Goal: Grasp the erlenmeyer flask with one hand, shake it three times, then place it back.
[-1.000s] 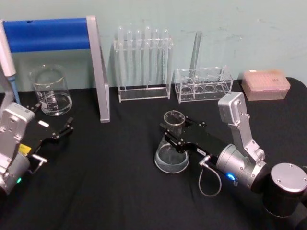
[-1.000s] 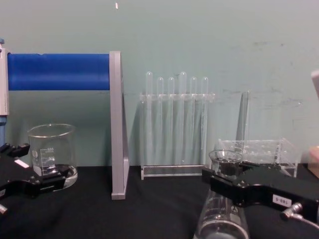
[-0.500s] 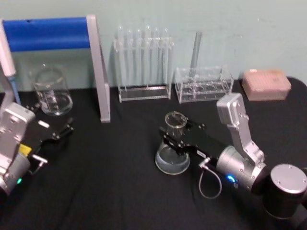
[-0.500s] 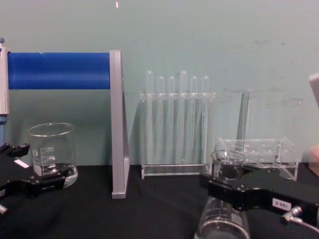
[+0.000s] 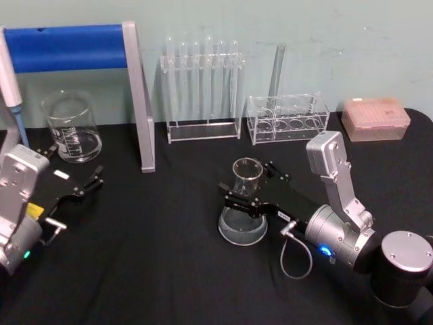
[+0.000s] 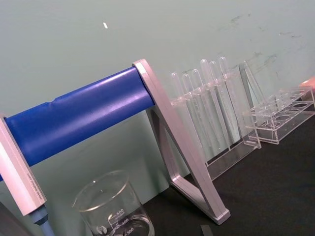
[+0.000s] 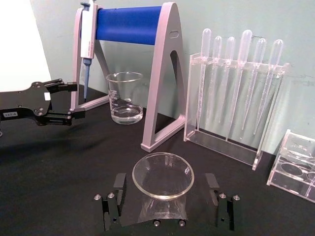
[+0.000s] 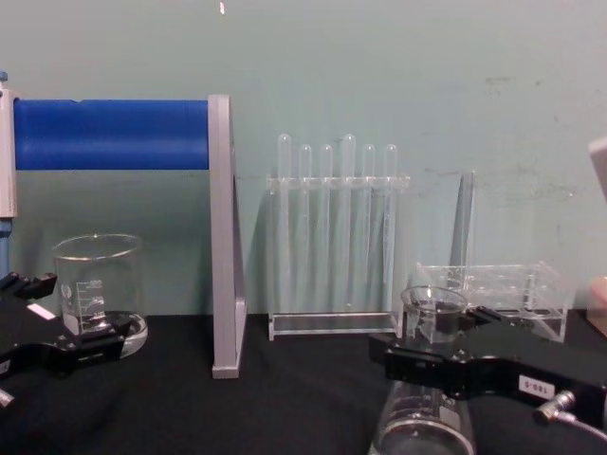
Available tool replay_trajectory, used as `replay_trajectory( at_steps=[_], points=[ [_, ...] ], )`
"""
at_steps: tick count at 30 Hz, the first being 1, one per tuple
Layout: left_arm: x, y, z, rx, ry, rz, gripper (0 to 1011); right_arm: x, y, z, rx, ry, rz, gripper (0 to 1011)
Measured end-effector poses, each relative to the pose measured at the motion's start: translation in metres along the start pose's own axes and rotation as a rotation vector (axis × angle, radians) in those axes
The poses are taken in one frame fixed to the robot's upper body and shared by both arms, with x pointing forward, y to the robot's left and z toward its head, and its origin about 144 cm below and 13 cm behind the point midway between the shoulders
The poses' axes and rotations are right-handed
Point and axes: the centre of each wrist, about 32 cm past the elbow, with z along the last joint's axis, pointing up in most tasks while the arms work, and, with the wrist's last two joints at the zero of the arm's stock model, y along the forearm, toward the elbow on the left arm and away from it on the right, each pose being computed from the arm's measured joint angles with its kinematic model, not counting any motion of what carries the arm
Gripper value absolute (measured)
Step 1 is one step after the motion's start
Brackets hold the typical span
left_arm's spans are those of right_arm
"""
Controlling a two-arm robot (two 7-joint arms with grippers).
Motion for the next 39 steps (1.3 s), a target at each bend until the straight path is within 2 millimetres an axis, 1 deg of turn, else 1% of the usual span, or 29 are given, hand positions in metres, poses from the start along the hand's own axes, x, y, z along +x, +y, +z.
replay_trajectory(
  at_steps=[1, 15, 21, 24, 26, 27, 32, 34, 36, 37, 39],
  points=[
    [0.000, 0.000, 0.000, 0.000, 0.000, 0.000, 1001, 0.000, 0.000, 0.000, 0.000, 0.000, 0.000, 1003],
    [0.000, 0.000, 0.000, 0.000, 0.000, 0.000, 1001, 0.000, 0.000, 0.000, 0.002, 0.000, 0.001, 1000],
    [0.000, 0.000, 0.000, 0.000, 0.000, 0.000, 1001, 0.004, -0.007, -0.001, -0.017, 0.001, 0.000, 1000],
    [0.000, 0.000, 0.000, 0.000, 0.000, 0.000, 1001, 0.006, -0.013, -0.003, -0.030, 0.003, 0.000, 1000],
    [0.000, 0.000, 0.000, 0.000, 0.000, 0.000, 1001, 0.008, -0.021, -0.004, -0.038, 0.004, 0.003, 1000],
    [0.000, 0.000, 0.000, 0.000, 0.000, 0.000, 1001, 0.008, -0.021, -0.004, -0.038, 0.004, 0.003, 1000],
    [0.000, 0.000, 0.000, 0.000, 0.000, 0.000, 1001, 0.012, -0.040, -0.004, -0.044, -0.006, 0.014, 1000],
    [0.000, 0.000, 0.000, 0.000, 0.000, 0.000, 1001, 0.012, -0.042, -0.004, -0.044, -0.008, 0.015, 1000],
    [0.000, 0.000, 0.000, 0.000, 0.000, 0.000, 1001, 0.014, -0.052, -0.005, -0.046, -0.016, 0.017, 1000],
    [0.000, 0.000, 0.000, 0.000, 0.000, 0.000, 1000, 0.014, -0.052, -0.005, -0.046, -0.016, 0.017, 1000],
    [0.000, 0.000, 0.000, 0.000, 0.000, 0.000, 1001, 0.016, -0.059, -0.005, -0.048, -0.021, 0.010, 1000]
  ],
)
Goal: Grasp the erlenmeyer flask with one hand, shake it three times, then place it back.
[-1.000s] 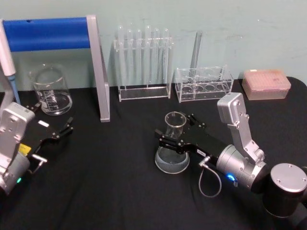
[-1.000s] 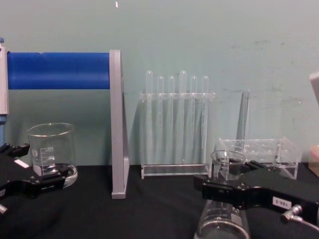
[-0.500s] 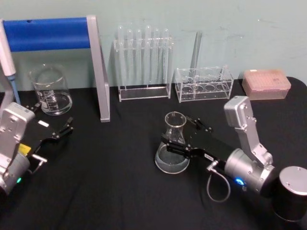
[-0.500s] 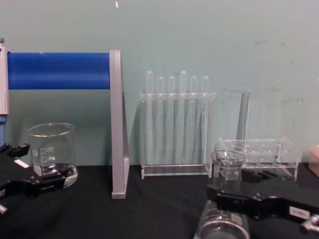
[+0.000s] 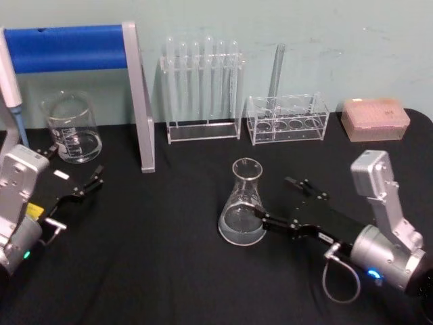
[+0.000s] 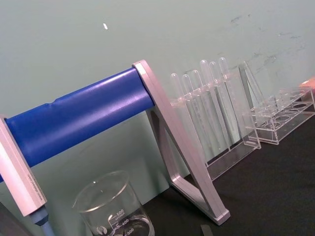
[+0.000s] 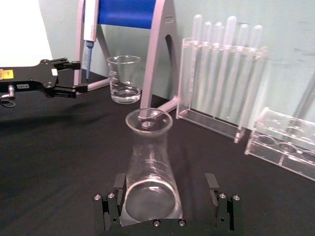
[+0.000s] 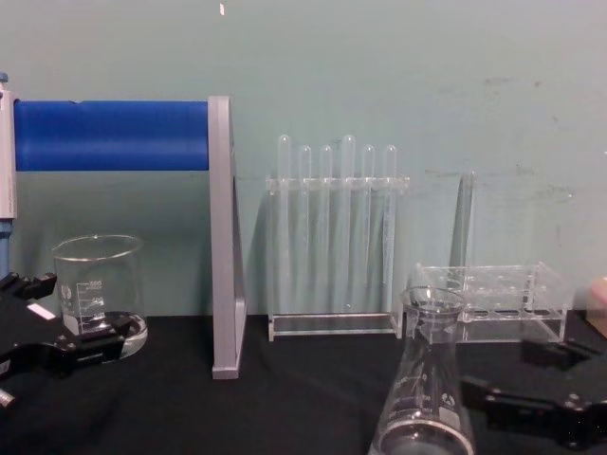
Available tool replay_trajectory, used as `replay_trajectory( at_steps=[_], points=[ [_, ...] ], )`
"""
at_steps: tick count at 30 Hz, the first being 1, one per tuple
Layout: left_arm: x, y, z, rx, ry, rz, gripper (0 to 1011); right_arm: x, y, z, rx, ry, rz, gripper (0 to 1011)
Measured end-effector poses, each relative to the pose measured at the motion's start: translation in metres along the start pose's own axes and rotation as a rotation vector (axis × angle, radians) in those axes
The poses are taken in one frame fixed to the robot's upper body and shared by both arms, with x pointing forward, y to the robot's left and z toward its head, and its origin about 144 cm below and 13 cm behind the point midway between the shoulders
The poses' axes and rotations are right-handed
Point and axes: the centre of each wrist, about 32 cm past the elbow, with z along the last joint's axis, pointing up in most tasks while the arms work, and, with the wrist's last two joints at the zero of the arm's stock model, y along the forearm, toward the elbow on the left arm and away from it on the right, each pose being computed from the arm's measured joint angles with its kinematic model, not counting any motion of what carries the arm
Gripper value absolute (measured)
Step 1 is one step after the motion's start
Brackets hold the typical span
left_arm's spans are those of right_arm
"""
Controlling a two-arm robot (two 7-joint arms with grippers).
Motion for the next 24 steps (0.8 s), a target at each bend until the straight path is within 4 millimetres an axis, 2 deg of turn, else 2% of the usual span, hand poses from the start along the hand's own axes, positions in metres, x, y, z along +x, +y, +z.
replay_trajectory(
  at_steps=[4, 11, 17, 24],
  points=[
    [0.000, 0.000, 0.000, 0.000, 0.000, 0.000, 1001, 0.005, -0.010, -0.001, -0.001, 0.001, -0.043, 1000],
    [0.000, 0.000, 0.000, 0.000, 0.000, 0.000, 1001, 0.012, -0.013, -0.001, 0.016, -0.005, -0.134, 1000],
    [0.000, 0.000, 0.000, 0.000, 0.000, 0.000, 1001, 0.016, -0.008, -0.002, 0.039, -0.029, -0.235, 1000],
    [0.000, 0.000, 0.000, 0.000, 0.000, 0.000, 1001, 0.019, 0.007, -0.007, 0.054, -0.063, -0.369, 1000]
  ],
)
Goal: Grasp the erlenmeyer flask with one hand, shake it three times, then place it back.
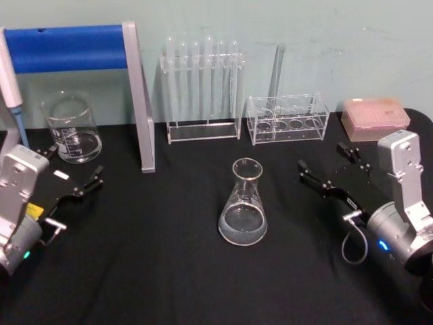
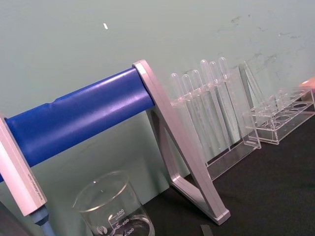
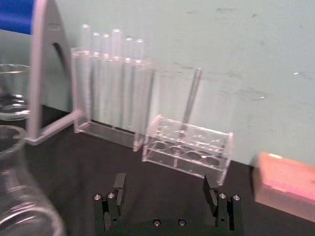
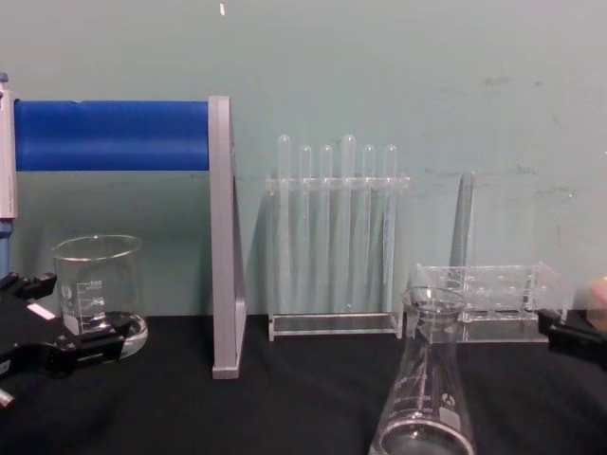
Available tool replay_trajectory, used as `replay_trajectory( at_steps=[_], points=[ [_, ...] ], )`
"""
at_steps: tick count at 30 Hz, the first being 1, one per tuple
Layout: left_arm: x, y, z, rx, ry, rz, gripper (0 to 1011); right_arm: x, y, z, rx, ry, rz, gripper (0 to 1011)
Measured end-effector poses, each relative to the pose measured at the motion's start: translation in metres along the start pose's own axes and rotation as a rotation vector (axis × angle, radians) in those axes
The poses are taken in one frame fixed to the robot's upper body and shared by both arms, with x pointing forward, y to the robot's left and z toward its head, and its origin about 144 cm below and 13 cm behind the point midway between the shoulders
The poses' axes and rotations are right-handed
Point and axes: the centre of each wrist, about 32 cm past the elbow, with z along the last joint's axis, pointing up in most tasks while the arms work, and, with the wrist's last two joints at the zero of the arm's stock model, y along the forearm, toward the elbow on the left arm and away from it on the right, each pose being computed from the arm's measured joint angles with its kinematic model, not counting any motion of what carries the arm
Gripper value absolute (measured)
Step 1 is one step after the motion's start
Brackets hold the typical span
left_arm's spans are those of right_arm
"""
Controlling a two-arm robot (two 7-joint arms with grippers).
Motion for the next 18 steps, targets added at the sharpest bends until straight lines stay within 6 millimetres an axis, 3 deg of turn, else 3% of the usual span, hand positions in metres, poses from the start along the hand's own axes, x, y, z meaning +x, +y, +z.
replay_trajectory(
  at_steps=[7, 18],
  points=[
    [0.000, 0.000, 0.000, 0.000, 0.000, 0.000, 1001, -0.007, 0.017, -0.009, 0.002, -0.101, -0.095, 1000],
    [0.000, 0.000, 0.000, 0.000, 0.000, 0.000, 1001, -0.014, 0.025, -0.014, 0.005, -0.202, -0.136, 1000]
  ],
)
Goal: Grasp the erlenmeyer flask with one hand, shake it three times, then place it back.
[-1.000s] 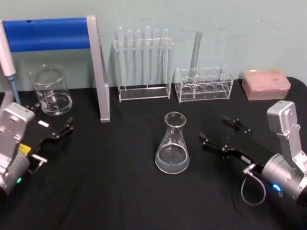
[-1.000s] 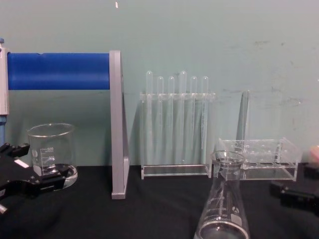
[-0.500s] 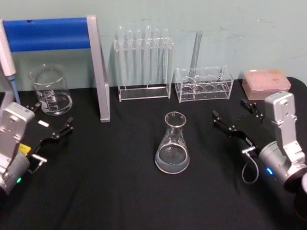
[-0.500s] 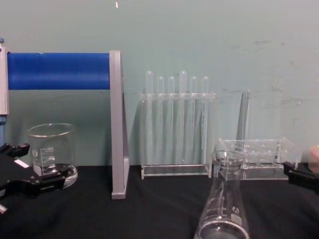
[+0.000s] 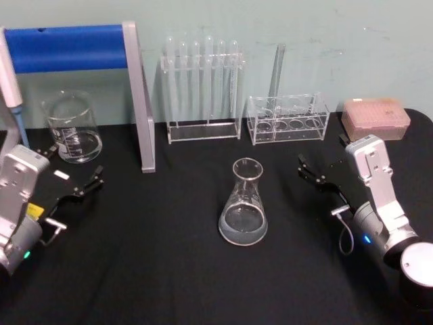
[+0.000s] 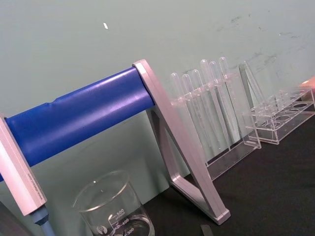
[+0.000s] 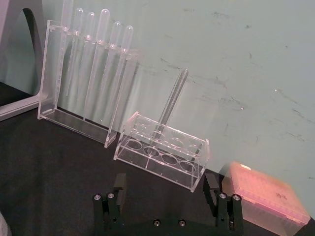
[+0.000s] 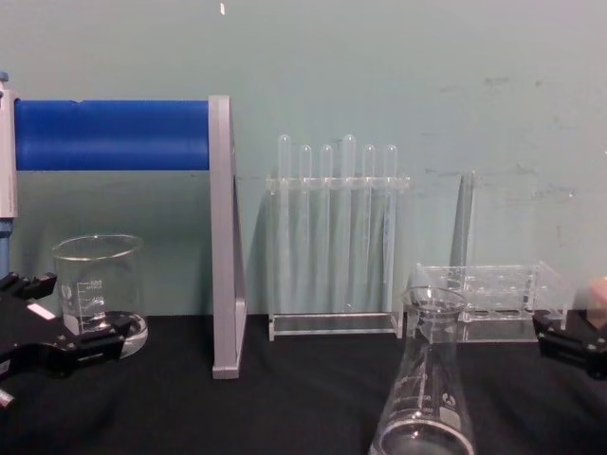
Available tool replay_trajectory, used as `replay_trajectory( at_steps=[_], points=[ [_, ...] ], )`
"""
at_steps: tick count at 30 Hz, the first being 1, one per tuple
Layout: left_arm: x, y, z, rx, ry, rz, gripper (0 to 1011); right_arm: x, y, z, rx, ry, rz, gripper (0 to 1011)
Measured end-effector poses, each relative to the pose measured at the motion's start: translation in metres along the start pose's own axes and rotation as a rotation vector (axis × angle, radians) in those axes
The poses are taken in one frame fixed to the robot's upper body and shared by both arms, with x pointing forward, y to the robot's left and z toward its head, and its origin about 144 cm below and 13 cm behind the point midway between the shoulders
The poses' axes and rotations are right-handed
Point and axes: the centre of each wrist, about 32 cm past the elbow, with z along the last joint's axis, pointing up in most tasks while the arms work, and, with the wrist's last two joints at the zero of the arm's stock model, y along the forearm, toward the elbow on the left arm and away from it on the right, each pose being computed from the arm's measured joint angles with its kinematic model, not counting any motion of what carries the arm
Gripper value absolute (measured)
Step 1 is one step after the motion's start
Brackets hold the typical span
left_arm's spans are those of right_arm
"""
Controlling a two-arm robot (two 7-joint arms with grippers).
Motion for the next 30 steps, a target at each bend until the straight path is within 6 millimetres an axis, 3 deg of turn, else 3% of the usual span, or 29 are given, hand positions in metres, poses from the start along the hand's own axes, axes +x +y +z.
replay_trajectory(
  at_steps=[30],
  points=[
    [0.0000, 0.0000, 0.0000, 0.000, 0.000, 0.000, 1001, 0.0016, -0.0017, 0.0006, -0.002, 0.016, 0.010, 1000]
  ],
)
